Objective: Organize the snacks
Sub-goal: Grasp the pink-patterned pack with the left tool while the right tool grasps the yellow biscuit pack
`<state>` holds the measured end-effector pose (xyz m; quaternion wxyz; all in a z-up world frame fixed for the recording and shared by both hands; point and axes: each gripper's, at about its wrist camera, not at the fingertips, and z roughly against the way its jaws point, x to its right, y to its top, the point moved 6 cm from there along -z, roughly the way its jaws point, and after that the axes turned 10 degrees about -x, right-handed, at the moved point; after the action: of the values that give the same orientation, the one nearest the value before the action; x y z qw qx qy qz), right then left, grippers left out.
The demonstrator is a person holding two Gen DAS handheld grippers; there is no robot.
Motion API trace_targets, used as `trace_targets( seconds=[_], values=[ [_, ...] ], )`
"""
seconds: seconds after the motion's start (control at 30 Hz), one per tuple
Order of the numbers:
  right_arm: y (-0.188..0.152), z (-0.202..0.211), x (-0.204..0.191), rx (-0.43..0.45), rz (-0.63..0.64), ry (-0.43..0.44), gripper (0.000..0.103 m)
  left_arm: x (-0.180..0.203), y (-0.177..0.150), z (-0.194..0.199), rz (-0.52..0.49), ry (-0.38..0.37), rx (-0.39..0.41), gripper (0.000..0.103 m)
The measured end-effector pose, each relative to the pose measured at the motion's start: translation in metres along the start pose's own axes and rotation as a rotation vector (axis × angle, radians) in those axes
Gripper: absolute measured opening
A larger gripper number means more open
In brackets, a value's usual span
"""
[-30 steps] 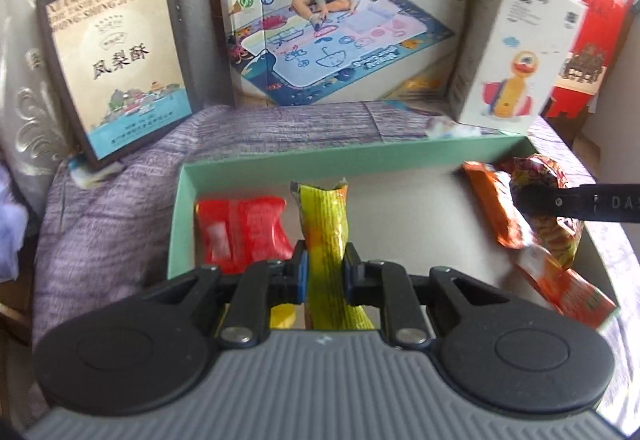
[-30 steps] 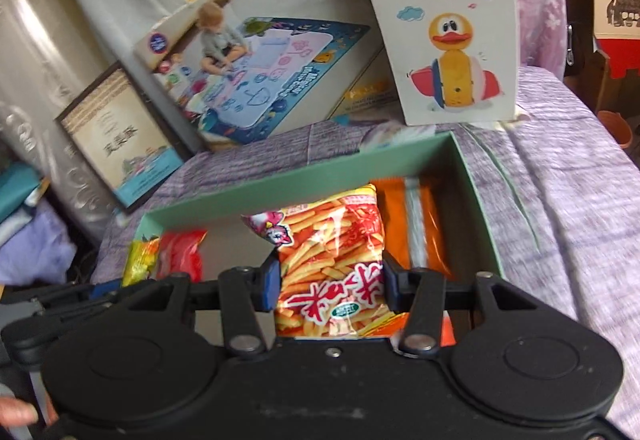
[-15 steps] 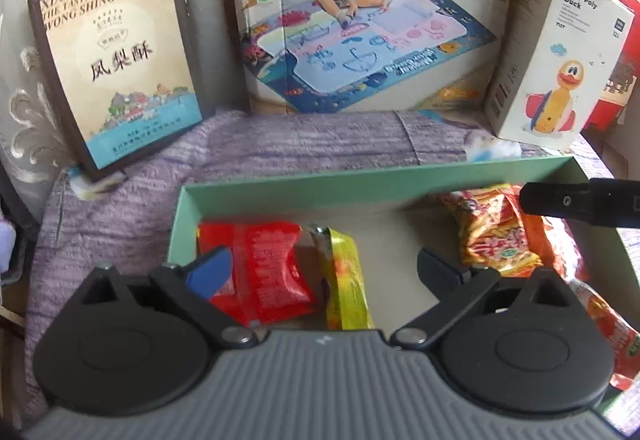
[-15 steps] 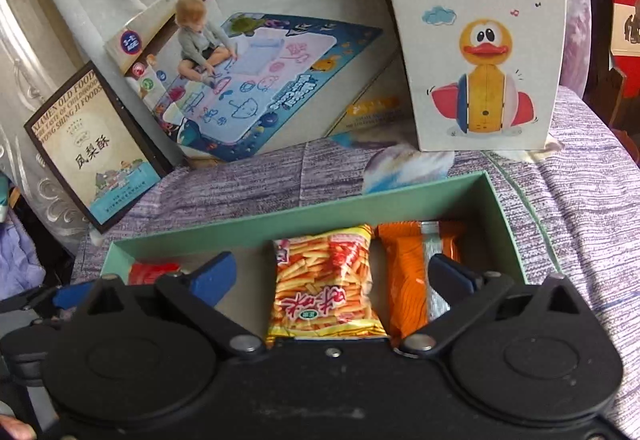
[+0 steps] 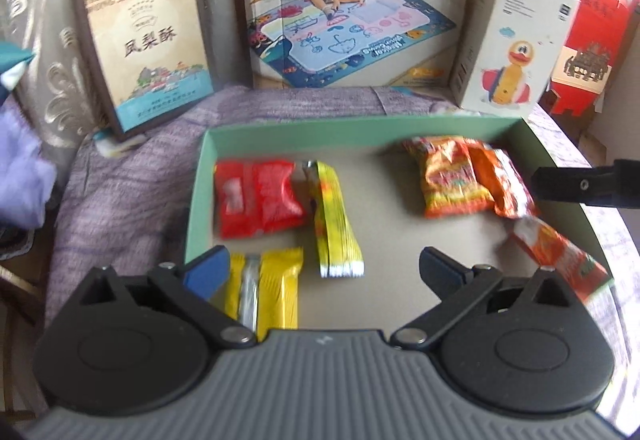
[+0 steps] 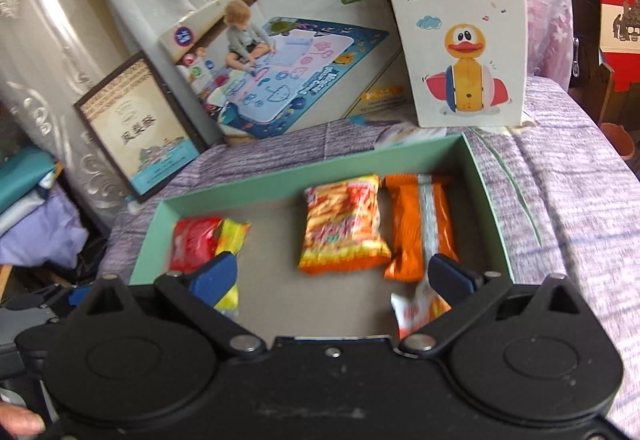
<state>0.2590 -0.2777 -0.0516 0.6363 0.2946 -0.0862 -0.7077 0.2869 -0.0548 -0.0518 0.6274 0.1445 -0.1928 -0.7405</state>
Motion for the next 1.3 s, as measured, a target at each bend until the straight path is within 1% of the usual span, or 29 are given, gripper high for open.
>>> trace_targets(
  seconds=[0.13, 0.23, 0.4, 0.5, 0.53, 0.57, 0.6, 0.63, 0.67, 0.73, 0.77, 0.8, 0.83, 0.87, 0.97, 1.07, 1.17, 1.3],
  values=[
    [-0.023, 0.021, 0.000, -0.003, -0.002, 0.018, 0.103, 0.000, -0.031, 0.017, 0.016, -0.025, -0.011, 0.103],
    [-0.044, 0.034, 0.001, -0.011, -0.010, 0.028, 0.103, 0.003, -0.058, 0.022, 0.014, -0.037, -0.029, 0.103],
    [-0.083, 0.044, 0.002, -0.050, -0.009, 0.035, 0.103, 0.007, -0.094, 0.013, 0.007, -0.035, -0.084, 0.103],
    [-0.104, 0.043, 0.005, -0.069, -0.038, 0.052, 0.103, 0.009, -0.107, 0.004, 0.023, -0.056, -0.120, 0.103],
    [-0.110, 0.043, 0.005, -0.071, -0.046, 0.059, 0.099, 0.010, -0.110, 0.001, 0.023, -0.059, -0.125, 0.103],
    [-0.115, 0.041, 0.006, -0.077, -0.054, 0.067, 0.092, 0.012, -0.112, -0.001, 0.018, -0.058, -0.129, 0.103],
    [-0.120, 0.040, 0.006, -0.085, -0.064, 0.074, 0.089, 0.013, -0.113, -0.003, 0.013, -0.055, -0.130, 0.102],
    [-0.123, 0.039, 0.006, -0.090, -0.072, 0.078, 0.079, 0.015, -0.114, -0.005, 0.009, -0.050, -0.129, 0.099],
    [-0.127, 0.038, 0.005, -0.096, -0.073, 0.077, 0.067, 0.016, -0.115, -0.007, 0.008, -0.048, -0.129, 0.096],
    [-0.135, 0.037, 0.004, -0.105, -0.071, 0.070, 0.054, 0.016, -0.115, -0.010, 0.010, -0.057, -0.132, 0.083],
    [-0.140, 0.038, 0.004, -0.110, -0.071, 0.067, 0.051, 0.016, -0.115, -0.012, 0.009, -0.060, -0.135, 0.079],
    [-0.144, 0.038, 0.004, -0.116, -0.069, 0.065, 0.050, 0.014, -0.117, -0.014, 0.008, -0.062, -0.140, 0.073],
    [-0.148, 0.037, 0.004, -0.127, -0.066, 0.062, 0.049, 0.013, -0.118, -0.016, 0.009, -0.062, -0.145, 0.069],
    [-0.153, 0.038, 0.005, -0.139, -0.059, 0.059, 0.049, 0.010, -0.119, -0.017, 0.010, -0.059, -0.149, 0.068],
    [-0.168, 0.036, 0.002, -0.193, -0.024, 0.065, 0.048, 0.001, -0.125, -0.016, 0.023, -0.063, -0.140, 0.068],
    [-0.179, 0.030, -0.010, -0.239, 0.035, 0.072, 0.048, -0.006, -0.130, -0.014, 0.030, -0.054, -0.140, 0.068],
    [-0.182, 0.024, -0.018, -0.243, 0.072, 0.045, 0.048, -0.012, -0.135, -0.011, 0.028, -0.042, -0.135, 0.068],
    [-0.186, 0.016, -0.028, -0.252, 0.112, 0.009, 0.048, -0.015, -0.139, -0.008, 0.034, -0.051, -0.134, 0.069]
  ],
)
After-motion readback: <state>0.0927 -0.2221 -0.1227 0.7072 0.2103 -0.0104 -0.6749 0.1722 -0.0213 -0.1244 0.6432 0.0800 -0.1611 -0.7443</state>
